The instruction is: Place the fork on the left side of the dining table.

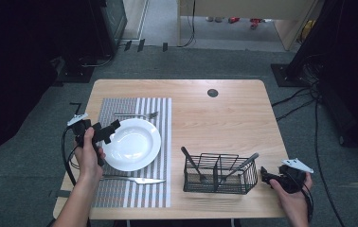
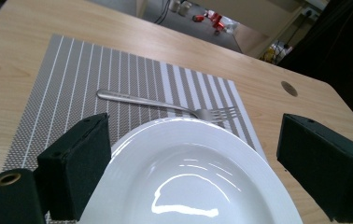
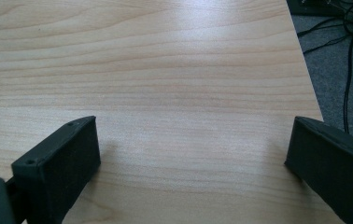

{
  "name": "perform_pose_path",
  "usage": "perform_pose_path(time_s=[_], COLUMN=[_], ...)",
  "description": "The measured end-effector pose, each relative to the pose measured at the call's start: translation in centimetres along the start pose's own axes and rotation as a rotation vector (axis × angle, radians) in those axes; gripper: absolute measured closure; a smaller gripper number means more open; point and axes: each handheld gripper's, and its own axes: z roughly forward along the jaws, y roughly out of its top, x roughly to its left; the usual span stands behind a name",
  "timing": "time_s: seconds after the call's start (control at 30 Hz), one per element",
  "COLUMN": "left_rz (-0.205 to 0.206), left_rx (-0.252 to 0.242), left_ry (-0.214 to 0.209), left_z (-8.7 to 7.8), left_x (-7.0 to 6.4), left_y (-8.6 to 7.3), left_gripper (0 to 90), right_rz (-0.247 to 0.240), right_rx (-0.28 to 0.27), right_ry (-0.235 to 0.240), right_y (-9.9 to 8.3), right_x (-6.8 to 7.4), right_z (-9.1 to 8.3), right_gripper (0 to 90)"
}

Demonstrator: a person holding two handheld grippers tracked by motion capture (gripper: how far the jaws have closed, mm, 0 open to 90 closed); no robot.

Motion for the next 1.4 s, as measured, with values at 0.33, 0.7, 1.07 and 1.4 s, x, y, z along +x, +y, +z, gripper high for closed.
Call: perform_pose_path(time_s=[0.33,0.7,1.07,1.4], left_rz=[0.147,0.251,0.333,0.331], left_rx=[-0.051,-0.073,-0.073,-0.055], left_ry=[-0.012,-0.036,-0.013,0.042], left_z=[-3.9,-8.0,-10.8,-11.4], left_x=[-2.2,-3.5,-3.1,-0.4], left_y=[-1.1,-3.9,-7.9,-10.6], left_gripper=[10.4,10.4,10.4,10.4], right_rz=[0.003,0.003,0.005,0.005], right_rx=[0.002,0.002,0.002,0.002], right_ry=[-0.003,-0.003,-0.004,-0.004], right_y=[0.0,0.0,0.0,0.0], right_x=[0.0,0.0,0.0,0.0], right_z=[0.0,0.0,0.0,0.0], right_gripper=[2.0,2.0,2.0,2.0])
